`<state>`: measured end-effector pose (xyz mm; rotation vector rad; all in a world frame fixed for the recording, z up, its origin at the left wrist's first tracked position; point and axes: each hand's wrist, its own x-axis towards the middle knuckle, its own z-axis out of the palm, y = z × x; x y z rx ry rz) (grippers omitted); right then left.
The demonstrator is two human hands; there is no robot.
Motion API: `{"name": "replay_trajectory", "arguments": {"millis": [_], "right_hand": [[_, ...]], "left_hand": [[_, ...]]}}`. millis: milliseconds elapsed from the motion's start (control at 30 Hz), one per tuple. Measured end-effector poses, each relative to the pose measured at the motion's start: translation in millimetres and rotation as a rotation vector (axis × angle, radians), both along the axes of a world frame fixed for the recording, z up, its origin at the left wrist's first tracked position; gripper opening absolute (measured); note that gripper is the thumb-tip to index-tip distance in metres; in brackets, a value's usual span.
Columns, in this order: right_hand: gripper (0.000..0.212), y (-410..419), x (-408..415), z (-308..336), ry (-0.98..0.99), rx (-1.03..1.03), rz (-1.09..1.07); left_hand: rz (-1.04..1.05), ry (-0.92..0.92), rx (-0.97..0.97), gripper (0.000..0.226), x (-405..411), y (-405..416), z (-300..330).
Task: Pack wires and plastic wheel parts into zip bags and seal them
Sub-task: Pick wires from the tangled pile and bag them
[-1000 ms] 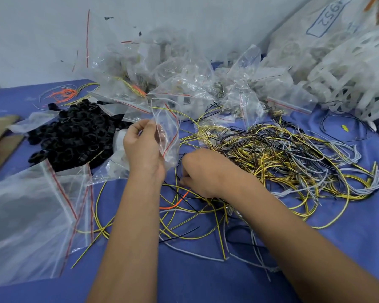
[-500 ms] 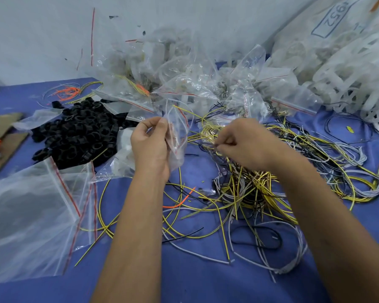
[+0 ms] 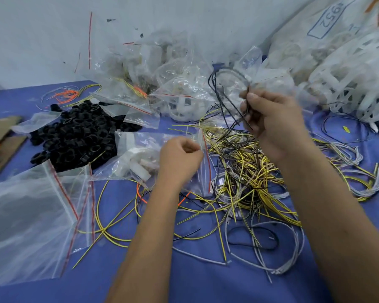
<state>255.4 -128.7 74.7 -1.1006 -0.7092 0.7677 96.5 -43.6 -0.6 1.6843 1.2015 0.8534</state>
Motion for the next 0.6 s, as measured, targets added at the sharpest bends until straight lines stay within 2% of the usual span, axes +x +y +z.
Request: {"name": "replay_trajectory", "arguments": {"millis": [67, 133, 267, 400, 500, 600], "right_hand": [[0.02, 2, -7, -14, 0.047, -0.061, 0.003], [0.019, 3, -12, -22, 0.184, -0.022, 0.07], [0.012, 4, -15, -23, 0.468, 0.205, 0.286], [0.018, -1, -8, -18, 0.735, 0.413, 0.404], [0.017, -4, 1, -14, 0.702, 0.411, 0.415], [0.013, 1, -12, -21, 0.521, 0.239, 0.47]], "left_hand": [[0.052, 0.018, 0.065, 0.021, 3, -2, 0], [0.083, -0.016, 0.084, 0.018, 4, -1, 0], [0.063, -0.048, 0.055, 0.014, 5, -1, 0], [0.064, -0.045, 0.026, 0.014, 4, -4, 4], [0.043, -0.069, -0.019, 0.015, 1, -2, 6], [-0.006, -0.087, -0.043, 0.013, 1, -3, 9]]}}
